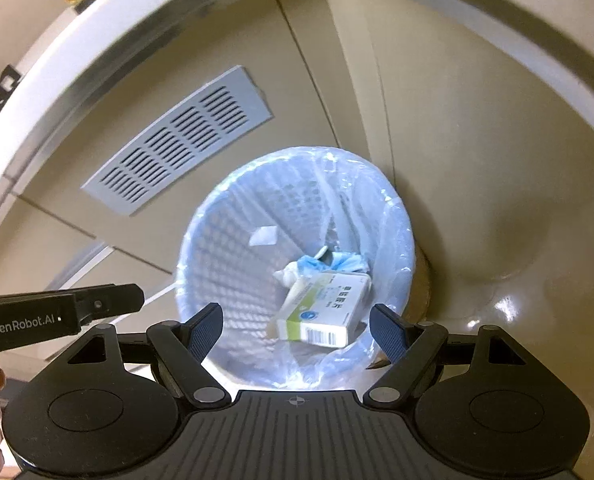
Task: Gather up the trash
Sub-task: 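Raise both open tools from the bin back toward the counter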
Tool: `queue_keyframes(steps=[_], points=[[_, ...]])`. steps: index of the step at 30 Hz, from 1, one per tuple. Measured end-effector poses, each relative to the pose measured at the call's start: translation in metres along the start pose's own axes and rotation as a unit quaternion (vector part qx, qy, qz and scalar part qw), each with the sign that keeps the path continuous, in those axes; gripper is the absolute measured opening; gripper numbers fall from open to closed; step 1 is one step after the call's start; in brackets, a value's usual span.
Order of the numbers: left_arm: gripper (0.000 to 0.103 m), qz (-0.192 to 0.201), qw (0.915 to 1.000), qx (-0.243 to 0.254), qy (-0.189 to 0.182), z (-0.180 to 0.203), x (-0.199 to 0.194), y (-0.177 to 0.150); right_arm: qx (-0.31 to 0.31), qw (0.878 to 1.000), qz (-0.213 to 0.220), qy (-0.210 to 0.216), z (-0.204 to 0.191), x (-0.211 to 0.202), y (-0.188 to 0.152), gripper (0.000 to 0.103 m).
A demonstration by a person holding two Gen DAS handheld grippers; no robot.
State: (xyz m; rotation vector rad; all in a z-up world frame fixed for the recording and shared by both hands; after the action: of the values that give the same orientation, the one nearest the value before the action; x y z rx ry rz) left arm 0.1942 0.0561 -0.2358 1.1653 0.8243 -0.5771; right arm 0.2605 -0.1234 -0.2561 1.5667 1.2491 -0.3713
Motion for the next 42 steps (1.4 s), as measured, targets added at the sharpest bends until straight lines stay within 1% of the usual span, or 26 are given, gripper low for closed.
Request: queue_keyframes(steps=[11, 20, 26, 30, 38, 40, 42], points=[[0.025, 0.047, 0.9987, -0.01, 0.017, 0.01, -0.071, 0.002, -0.031, 0.999, 0.016, 0.038, -0.021, -0.054, 0.008, 0.08], [0.028, 0.085, 0.996, -0.011, 0.026, 0.026, -0.114, 0.009, -0.045, 0.995, 0.048, 0.073, -0.025, -0.1, 0.026, 0.08], [0.028, 0.114, 0.9931, -0.004, 0.026, 0.04, -0.13, 0.018, -0.039, 0.992, 0.086, 0.079, -0.017, -0.124, 0.044, 0.08], [0.029, 0.135, 0.9905, 0.0, 0.029, 0.043, -0.138, 0.028, -0.032, 0.991, 0.104, 0.076, -0.009, -0.132, 0.058, 0.08], [0.03, 0.162, 0.9858, 0.009, 0.041, 0.031, -0.139, 0.064, -0.009, 0.989, 0.141, 0.047, 0.016, -0.139, 0.088, 0.08], [0.032, 0.167, 0.985, 0.013, 0.041, 0.026, -0.136, 0.075, 0.007, 0.987, 0.144, 0.065, 0.022, -0.139, 0.096, 0.08], [0.034, 0.172, 0.9841, 0.019, 0.042, 0.02, -0.132, 0.088, 0.007, 0.986, 0.154, 0.062, 0.022, -0.141, 0.104, 0.08]])
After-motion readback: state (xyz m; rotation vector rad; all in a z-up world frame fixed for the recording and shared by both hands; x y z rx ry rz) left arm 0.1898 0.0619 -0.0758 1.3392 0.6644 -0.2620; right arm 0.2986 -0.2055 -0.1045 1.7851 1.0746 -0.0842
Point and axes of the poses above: each gripper's, at about its wrist camera, not at the fingertips, and x roughly the way its jaws point, z to its right, y to its top, the point moved 2 cm from there along x, roughly the way its jaws point, and after that the axes turned 12 degrees about z, right-handed, at the moved point
